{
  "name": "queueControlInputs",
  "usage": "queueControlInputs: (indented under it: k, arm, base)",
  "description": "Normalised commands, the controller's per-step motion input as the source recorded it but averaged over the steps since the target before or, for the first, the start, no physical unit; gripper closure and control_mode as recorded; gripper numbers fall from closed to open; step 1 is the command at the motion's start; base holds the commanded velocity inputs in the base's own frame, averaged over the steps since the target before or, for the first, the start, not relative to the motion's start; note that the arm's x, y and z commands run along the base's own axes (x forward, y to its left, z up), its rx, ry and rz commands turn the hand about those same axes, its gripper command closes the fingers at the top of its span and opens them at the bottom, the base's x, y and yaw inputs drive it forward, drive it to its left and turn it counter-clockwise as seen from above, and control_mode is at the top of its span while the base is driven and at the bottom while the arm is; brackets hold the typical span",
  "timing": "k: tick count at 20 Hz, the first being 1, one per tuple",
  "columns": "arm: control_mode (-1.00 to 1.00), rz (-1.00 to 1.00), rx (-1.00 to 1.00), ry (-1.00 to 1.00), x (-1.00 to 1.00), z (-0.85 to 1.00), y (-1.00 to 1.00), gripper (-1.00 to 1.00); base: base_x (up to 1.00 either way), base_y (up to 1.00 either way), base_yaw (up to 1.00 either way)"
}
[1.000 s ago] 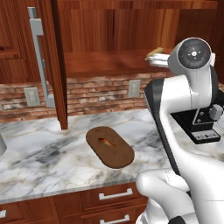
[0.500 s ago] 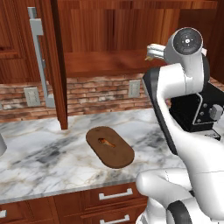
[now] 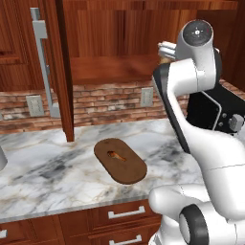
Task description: Open the cabinet, retrieve the rolling pin, and place it next to the meat on the cutting board to prepare for tenderizing.
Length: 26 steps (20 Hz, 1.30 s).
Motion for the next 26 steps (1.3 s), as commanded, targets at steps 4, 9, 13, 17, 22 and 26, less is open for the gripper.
queueControlInputs:
  k: [4,9,13,17,22,26]
  arm:
    - [-1.0,-0.03,0.01,0.0,0.36,0.0,0.0,-1.0]
    - [-1.0,-0.02,0.0,0.0,0.4,-0.02,0.0,-1.0]
    - [-1.0,-0.01,0.0,0.0,0.43,-0.02,0.0,-1.0]
    - [-1.0,-0.01,0.0,0.0,0.48,-0.01,0.0,-1.0]
    - [-1.0,-0.01,0.0,0.0,0.4,-0.03,0.0,-1.0]
    - [-1.0,0.0,0.0,0.02,0.34,-0.16,0.0,-1.0]
  base:
    - [0.0,0.0,0.0]
    - [0.0,0.0,0.0]
    - [0.0,0.0,0.0]
    - [0.0,0.0,0.0]
    - [0.0,0.0,0.0]
    - [0.0,0.0,0.0]
